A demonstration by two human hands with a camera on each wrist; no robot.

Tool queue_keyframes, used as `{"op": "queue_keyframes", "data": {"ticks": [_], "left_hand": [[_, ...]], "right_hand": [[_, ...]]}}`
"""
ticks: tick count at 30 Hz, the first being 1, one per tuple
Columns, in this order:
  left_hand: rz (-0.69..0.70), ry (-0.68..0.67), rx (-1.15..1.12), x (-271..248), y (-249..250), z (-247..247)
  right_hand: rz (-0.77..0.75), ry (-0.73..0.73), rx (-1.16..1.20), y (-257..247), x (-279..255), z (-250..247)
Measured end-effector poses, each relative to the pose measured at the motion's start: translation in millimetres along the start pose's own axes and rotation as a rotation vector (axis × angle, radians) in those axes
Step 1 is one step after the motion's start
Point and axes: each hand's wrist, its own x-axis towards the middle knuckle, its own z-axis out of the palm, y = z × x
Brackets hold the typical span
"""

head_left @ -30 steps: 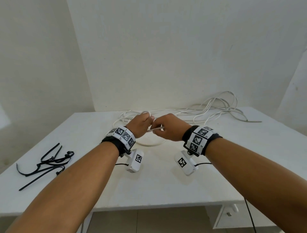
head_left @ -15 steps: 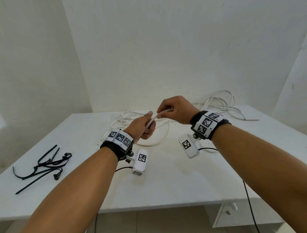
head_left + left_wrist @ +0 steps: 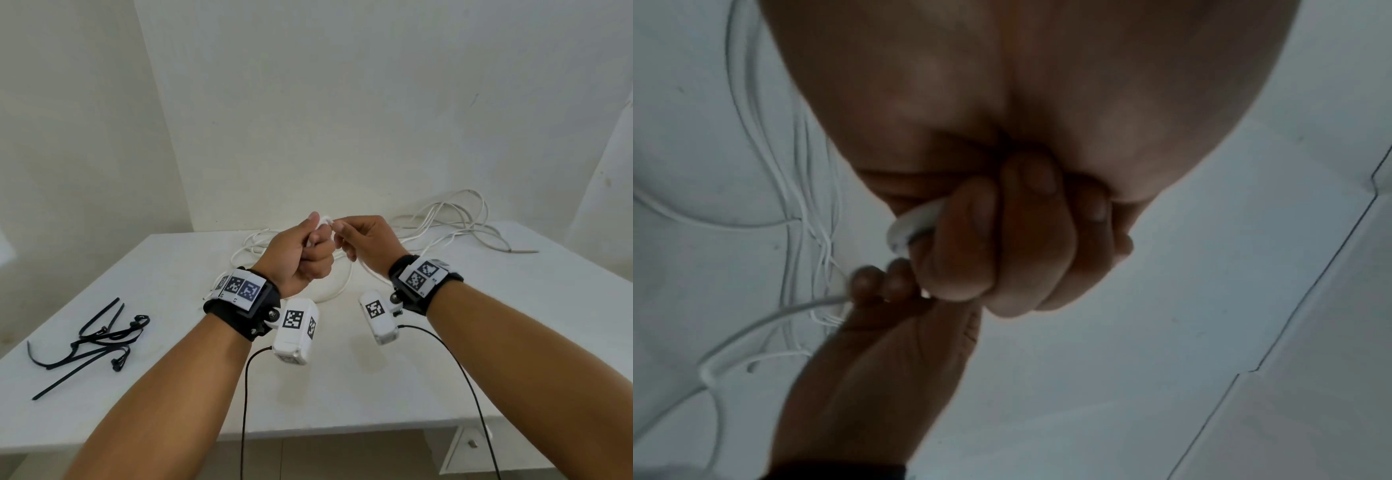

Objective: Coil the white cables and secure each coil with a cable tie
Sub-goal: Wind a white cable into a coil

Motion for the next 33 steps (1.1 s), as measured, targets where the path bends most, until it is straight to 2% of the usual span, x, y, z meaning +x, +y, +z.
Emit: {"op": "queue_keyframes", "data": {"ticks": [4,9,15,19,23,27,31,33], "left_hand": [[0.108,-0.006,-0.035,3.4,8.1,13.7],[0.166,0.032,-0.004,11.4,11.5,16.6],[0.174,0.242,0.259,21.4,-0.9,12.5],[0.211,0.361,0.614,26.6,-9.5,-1.0],[0.128,0.382,0.839,25.0,-11.6,-9.2],[-0.018,0.383,1.059,18.6,-11.4,-22.2],[-0.199,0.286,1.227,10.8,-10.3,-19.8],[-0.25,0.238,1.187,9.3,-11.5,-19.7]], "right_hand": [[0.065,-0.038,-0.009,7.1,-9.9,13.6],[0.166,-0.137,-0.23,2.5,-22.4,25.9],[0.159,-0.294,-0.454,-3.4,-31.0,33.4],[0.152,-0.405,-0.579,-3.4,-34.3,36.5],[0.096,-0.467,-0.706,-1.6,-37.5,34.9],[0.012,-0.455,-0.755,-15.3,-35.7,20.3],[-0.086,-0.446,-0.747,-32.3,-27.0,7.0],[-0.11,-0.419,-0.736,-36.1,-20.3,-0.1]]}}
